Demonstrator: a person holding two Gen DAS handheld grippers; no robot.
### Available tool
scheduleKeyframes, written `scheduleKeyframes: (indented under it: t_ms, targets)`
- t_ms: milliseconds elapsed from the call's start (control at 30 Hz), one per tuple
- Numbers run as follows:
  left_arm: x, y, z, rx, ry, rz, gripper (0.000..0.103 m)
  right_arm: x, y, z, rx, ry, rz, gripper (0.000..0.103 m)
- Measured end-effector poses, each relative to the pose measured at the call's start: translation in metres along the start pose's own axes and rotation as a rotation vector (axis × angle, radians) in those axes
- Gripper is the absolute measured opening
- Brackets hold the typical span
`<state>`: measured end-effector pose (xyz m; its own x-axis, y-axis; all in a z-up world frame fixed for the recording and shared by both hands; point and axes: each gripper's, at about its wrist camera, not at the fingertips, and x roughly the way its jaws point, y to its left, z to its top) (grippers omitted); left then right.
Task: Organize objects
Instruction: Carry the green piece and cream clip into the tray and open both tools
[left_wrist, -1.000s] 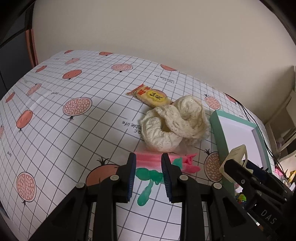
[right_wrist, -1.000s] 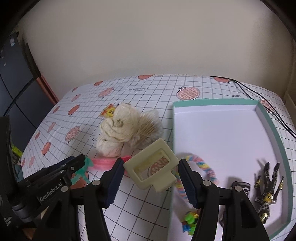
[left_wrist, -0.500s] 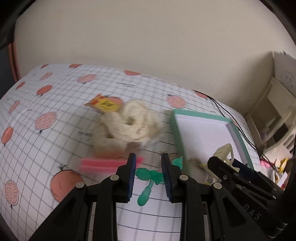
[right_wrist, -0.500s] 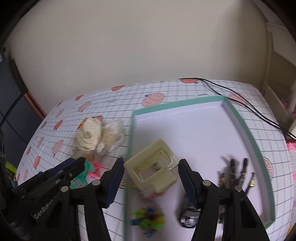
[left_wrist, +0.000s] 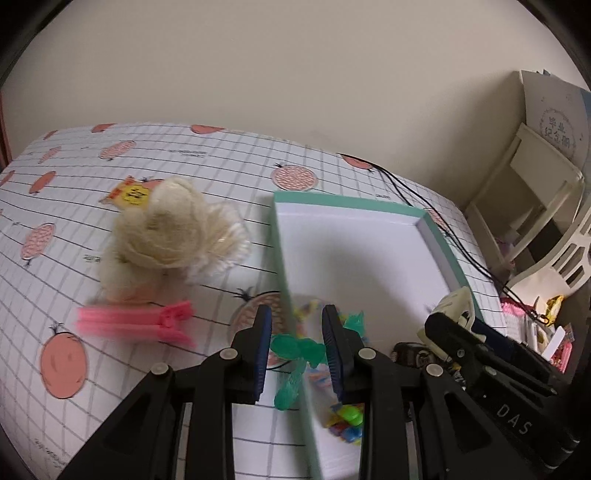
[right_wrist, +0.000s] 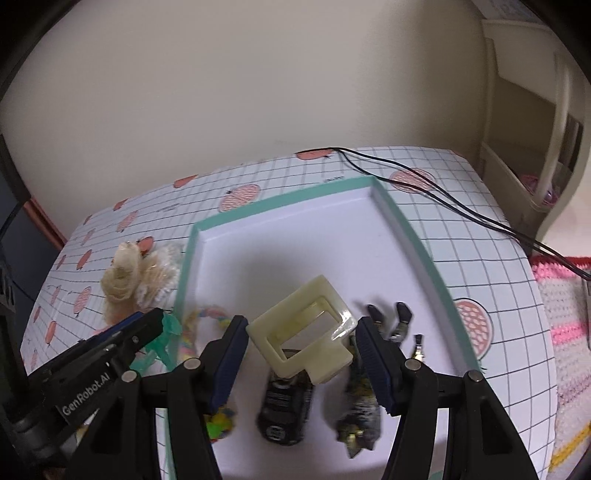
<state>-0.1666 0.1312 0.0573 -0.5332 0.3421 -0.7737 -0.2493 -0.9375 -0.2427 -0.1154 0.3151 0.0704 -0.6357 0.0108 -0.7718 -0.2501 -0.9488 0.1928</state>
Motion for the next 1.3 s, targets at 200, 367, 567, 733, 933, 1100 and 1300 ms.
scheduleKeyframes:
  t_ms: [200,367,567,733,933,1100,1300]
  targets:
    - [0.014,-0.011,0.001,0.004,0.016,-0.021,0.029,0.004,-0.005,0.0,0.006,0.006,-0.008,0.063]
    - [0.024,-0.018,-0.002,0.015,0.031,-0.025,0.029,0.009,-0.005,-0.001,0.012,0.013,-0.006,0.063]
    - [0.029,-0.023,-0.005,0.02,0.048,-0.028,0.029,0.009,-0.006,-0.002,0.018,0.014,-0.011,0.064]
    - [0.027,-0.022,-0.005,0.017,0.047,-0.029,0.029,0.009,-0.007,-0.001,0.022,0.015,-0.01,0.064]
    - [0.028,-0.02,-0.005,0.01,0.057,-0.037,0.037,0.009,-0.007,0.0,0.022,0.014,-0.009,0.064]
    - [0.023,-0.02,-0.004,0.016,0.049,-0.035,0.037,0.007,-0.006,0.0,0.022,0.005,-0.018,0.064]
    - [0.013,-0.016,-0.001,0.014,0.024,-0.032,0.042,0.005,-0.004,-0.001,0.012,0.002,-0.024,0.065]
